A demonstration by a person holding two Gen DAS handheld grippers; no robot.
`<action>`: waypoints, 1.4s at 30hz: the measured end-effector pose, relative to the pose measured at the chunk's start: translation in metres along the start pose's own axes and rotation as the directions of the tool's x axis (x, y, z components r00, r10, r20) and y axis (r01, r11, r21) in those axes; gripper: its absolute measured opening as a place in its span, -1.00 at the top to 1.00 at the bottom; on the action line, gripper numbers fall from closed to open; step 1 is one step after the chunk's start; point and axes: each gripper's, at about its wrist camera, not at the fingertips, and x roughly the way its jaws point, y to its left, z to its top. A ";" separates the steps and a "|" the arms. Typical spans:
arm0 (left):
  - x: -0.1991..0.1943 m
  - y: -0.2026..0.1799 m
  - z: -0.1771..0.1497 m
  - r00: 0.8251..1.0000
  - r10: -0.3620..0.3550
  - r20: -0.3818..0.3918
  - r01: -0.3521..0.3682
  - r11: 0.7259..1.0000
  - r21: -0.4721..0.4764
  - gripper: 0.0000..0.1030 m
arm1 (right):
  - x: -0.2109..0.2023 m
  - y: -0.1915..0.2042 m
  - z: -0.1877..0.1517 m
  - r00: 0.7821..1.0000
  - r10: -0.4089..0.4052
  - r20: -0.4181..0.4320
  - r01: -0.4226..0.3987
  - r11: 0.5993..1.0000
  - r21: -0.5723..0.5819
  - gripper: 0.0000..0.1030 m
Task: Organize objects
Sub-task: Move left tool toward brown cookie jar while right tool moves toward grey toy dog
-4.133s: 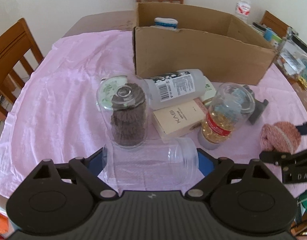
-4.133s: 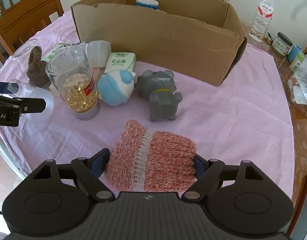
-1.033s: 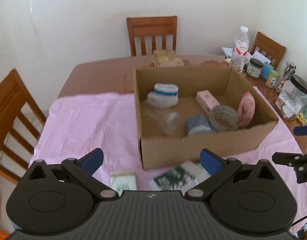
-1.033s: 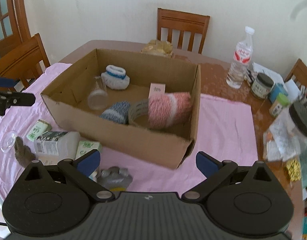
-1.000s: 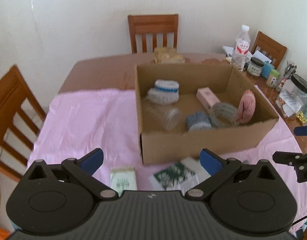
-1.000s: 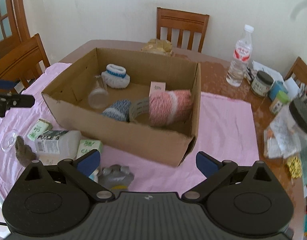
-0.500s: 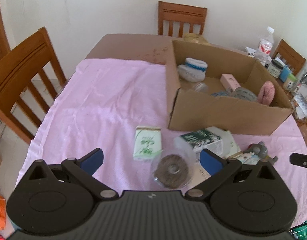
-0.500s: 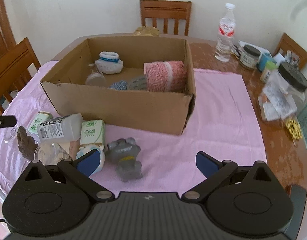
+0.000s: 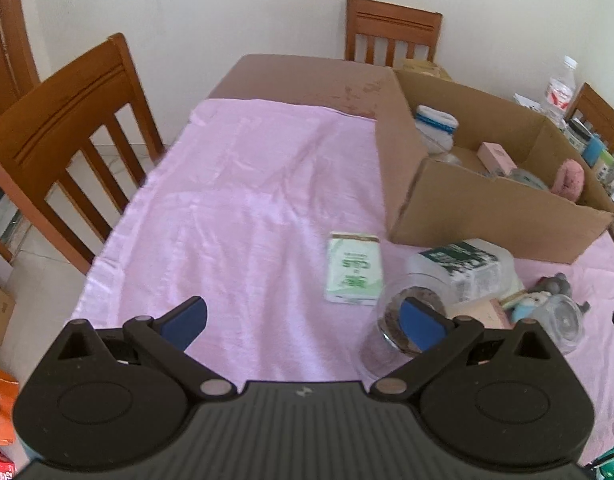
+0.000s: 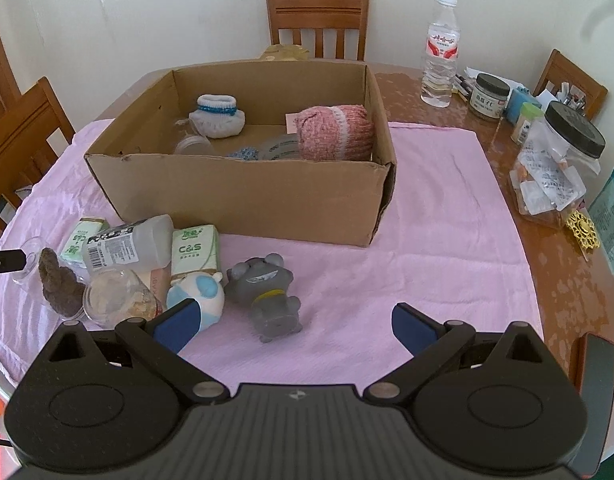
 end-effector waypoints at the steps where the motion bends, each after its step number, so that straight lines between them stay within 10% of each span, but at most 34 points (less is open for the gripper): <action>1: 0.000 0.004 0.000 1.000 0.007 0.002 -0.007 1.000 -0.002 -0.99 | 0.001 0.001 0.000 1.000 0.002 -0.001 -0.002 1.000 -0.001 -1.00; 21: 0.006 0.056 -0.007 0.986 0.162 -0.028 -0.163 0.986 -0.041 -0.99 | 0.038 0.001 -0.015 0.997 -0.014 -0.076 0.010 0.998 -0.056 -1.00; 42: 0.008 0.004 -0.022 0.997 -0.029 -0.068 0.028 0.999 -0.019 -0.99 | 0.079 -0.033 -0.011 0.993 -0.075 -0.088 0.069 0.995 -0.073 -1.00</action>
